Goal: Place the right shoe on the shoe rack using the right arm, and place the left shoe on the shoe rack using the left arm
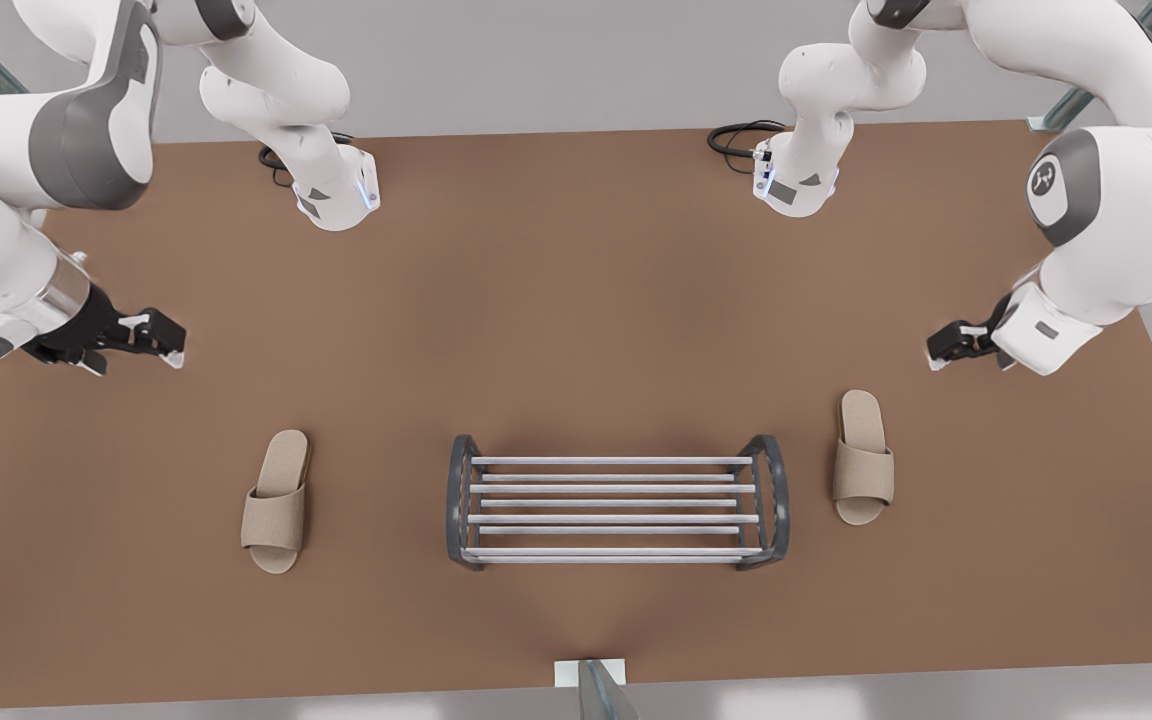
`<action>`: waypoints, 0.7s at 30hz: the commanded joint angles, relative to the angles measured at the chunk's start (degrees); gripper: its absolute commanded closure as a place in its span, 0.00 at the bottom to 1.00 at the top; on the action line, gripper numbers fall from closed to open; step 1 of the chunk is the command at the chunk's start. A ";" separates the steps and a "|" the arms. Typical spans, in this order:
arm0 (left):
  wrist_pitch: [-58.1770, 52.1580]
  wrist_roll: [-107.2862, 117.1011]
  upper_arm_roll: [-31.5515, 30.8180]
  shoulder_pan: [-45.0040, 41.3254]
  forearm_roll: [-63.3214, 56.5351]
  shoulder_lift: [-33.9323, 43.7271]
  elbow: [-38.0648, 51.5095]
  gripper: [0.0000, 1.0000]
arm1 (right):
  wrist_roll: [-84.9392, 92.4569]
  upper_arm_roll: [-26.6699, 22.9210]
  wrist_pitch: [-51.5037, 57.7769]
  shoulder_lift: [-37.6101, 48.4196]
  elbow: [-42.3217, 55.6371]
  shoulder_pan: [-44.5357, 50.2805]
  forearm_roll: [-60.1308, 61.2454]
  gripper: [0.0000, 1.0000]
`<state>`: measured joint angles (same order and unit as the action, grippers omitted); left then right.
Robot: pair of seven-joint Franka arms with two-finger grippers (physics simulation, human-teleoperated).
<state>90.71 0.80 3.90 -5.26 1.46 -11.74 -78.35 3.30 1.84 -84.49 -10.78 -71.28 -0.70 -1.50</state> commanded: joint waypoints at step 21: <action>42.62 -91.85 20.97 -0.10 82.29 4.54 -55.60 0.00 | -18.49 -2.89 -79.87 -6.26 -45.79 2.72 -102.72 0.00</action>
<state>133.81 -30.30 24.07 -5.86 71.03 -6.67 -133.58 4.81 0.33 -141.36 -16.44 -116.97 0.96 -76.83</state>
